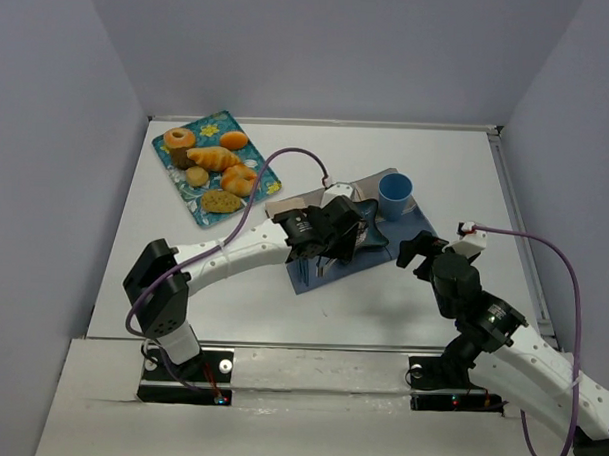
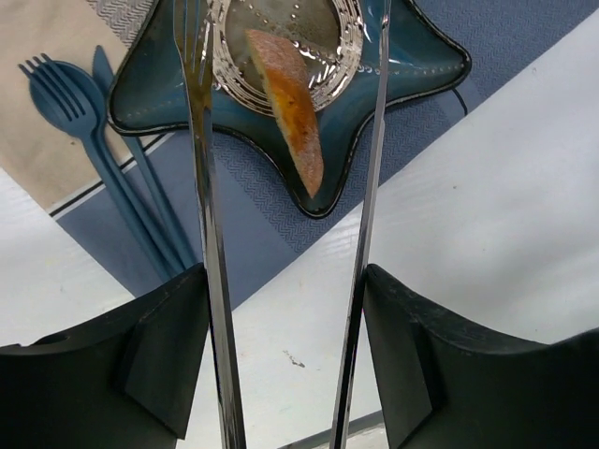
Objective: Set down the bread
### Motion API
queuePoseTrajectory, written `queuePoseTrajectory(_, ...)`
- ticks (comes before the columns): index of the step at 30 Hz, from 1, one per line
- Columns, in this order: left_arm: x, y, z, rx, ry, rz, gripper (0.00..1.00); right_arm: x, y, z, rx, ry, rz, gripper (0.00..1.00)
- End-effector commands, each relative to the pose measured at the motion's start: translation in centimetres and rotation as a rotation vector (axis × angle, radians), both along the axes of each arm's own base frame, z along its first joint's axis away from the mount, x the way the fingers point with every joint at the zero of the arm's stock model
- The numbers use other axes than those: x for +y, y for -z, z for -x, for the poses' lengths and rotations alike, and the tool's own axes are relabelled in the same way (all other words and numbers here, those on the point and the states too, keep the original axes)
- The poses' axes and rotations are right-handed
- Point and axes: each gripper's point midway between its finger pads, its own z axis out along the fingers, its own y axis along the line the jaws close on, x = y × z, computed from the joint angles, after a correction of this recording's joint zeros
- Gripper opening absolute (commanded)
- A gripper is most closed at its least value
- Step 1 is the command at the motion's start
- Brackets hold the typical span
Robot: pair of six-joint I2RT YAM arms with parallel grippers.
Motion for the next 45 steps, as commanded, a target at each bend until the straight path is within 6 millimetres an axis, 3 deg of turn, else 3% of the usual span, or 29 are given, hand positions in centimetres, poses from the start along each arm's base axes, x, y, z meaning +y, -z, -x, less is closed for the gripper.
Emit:
queuePoseTrajectory(1, 1.7, -5.5, -1.6, -0.123, -0.118, 0.043, 0.73, -0.2, -0.5, -0.1, -0.012, 0.019, -0.006, 1.0)
queuePoseTrajectory(6, 5.6, -8.3, -2.8, -0.172, -0.247, 0.095, 0.73, -0.2, -0.6, -0.2, -0.012, 0.022, 0.001, 1.0)
queuePoseTrajectory(8, 7.3, -8.3, -3.1, -0.174, -0.291, 0.105, 0.73, -0.3, -0.6, -0.2, -0.012, 0.023, 0.002, 1.0)
queuePoseTrajectory(10, 9.8, -9.2, -3.9, -0.181, -0.37, 0.148, 0.72, -0.4, -0.6, -0.2, -0.015, 0.026, 0.001, 1.0)
queuePoseTrajectory(12, 11.9, -8.4, -4.0, -0.169, -0.427, 0.156, 0.71, -0.4, -0.6, -0.2, -0.018, 0.029, 0.0, 1.0)
queuePoseTrajectory(13, 13.8, -9.0, -4.5, -0.169, -0.492, 0.2, 0.71, -0.5, -0.6, -0.1, -0.019, 0.03, 0.002, 1.0)
queuePoseTrajectory(14, 15.2, -7.9, -4.4, -0.151, -0.523, 0.191, 0.71, -0.5, -0.7, -0.2, -0.021, 0.031, 0.0, 1.0)
queuePoseTrajectory(17, 19.0, -7.8, -4.6, -0.147, -0.625, 0.228, 0.72, -0.6, -0.7, -0.2, -0.021, 0.035, 0.004, 1.0)
queuePoseTrajectory(20, 22.5, -5.6, -4.2, -0.112, -0.712, 0.219, 0.73, -0.6, -0.6, -0.2, -0.019, 0.038, 0.008, 1.0)
queuePoseTrajectory(23, 24.6, -3.5, -4.2, -0.058, -0.746, 0.214, 0.71, -0.6, -0.4, -0.3, -0.012, 0.039, 0.018, 1.0)
queuePoseTrajectory(26, 25.9, -1.9, -4.5, -0.026, -0.773, 0.217, 0.7, -0.7, -0.4, -0.3, -0.012, 0.045, 0.019, 1.0)
queuePoseTrajectory(33, 27.9, -0.4, -6.5, -0.01, -0.811, 0.252, 0.69, -0.8, -0.2, -0.4, -0.006, 0.051, 0.031, 1.0)
queuePoseTrajectory(45, 28.1, 1.5, -8.0, 0.022, -0.797, 0.261, 0.69, -1.2, 0.0, -0.7, 0.0, 0.081, 0.058, 1.0)
